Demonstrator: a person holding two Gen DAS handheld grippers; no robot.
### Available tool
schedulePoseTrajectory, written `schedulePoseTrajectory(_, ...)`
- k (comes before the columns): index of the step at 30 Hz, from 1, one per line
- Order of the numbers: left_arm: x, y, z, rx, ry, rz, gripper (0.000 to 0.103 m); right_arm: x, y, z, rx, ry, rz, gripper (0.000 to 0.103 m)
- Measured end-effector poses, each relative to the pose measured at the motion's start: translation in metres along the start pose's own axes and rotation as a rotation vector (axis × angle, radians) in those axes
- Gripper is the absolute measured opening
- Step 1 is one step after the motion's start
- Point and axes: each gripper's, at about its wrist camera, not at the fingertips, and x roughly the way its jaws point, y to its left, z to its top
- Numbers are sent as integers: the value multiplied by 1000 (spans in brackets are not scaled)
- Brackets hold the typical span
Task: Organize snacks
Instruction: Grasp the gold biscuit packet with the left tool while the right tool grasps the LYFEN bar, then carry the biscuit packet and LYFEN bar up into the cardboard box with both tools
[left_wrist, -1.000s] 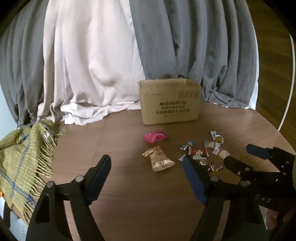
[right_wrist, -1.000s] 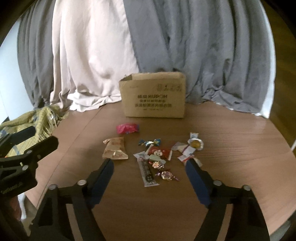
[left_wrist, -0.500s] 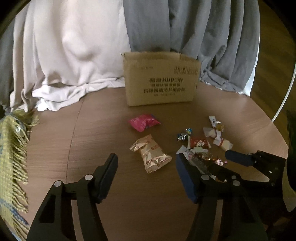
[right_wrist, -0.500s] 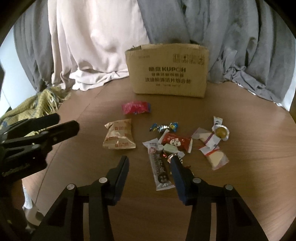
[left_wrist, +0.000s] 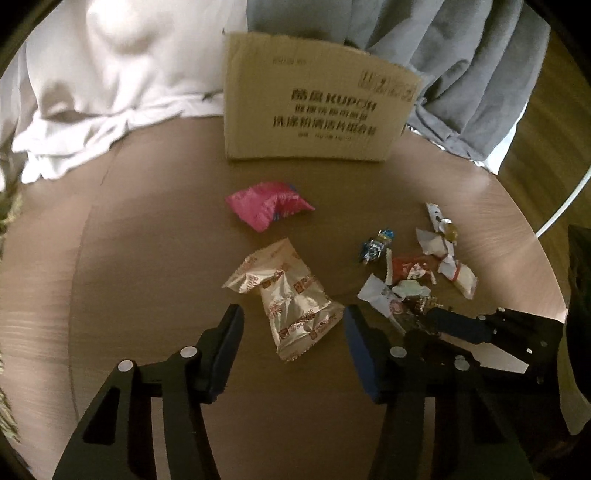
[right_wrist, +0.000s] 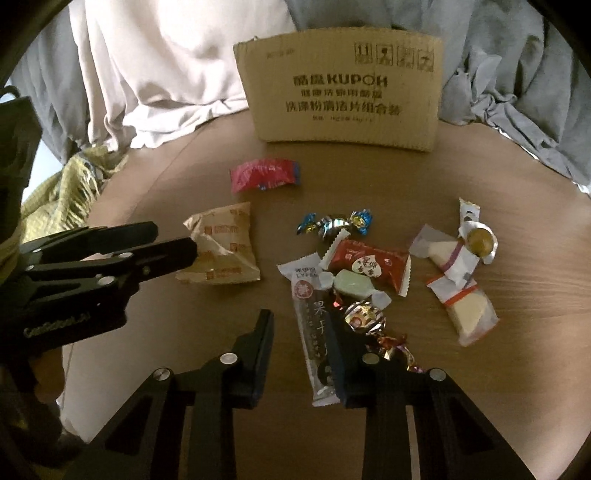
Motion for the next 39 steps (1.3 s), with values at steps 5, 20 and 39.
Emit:
schedulePoseTrajectory(5,17,1,4,-25,16,-5,54,10,-5,2,5,25,14,30)
schedulePoseTrajectory(20,45,5,13,-67,63,-23,44,28,-9,11,-14,48,27,27)
schedulePoseTrajectory(39,0,-4,10,-37,-41,12,41,1,-6,18,2,-32,64,21)
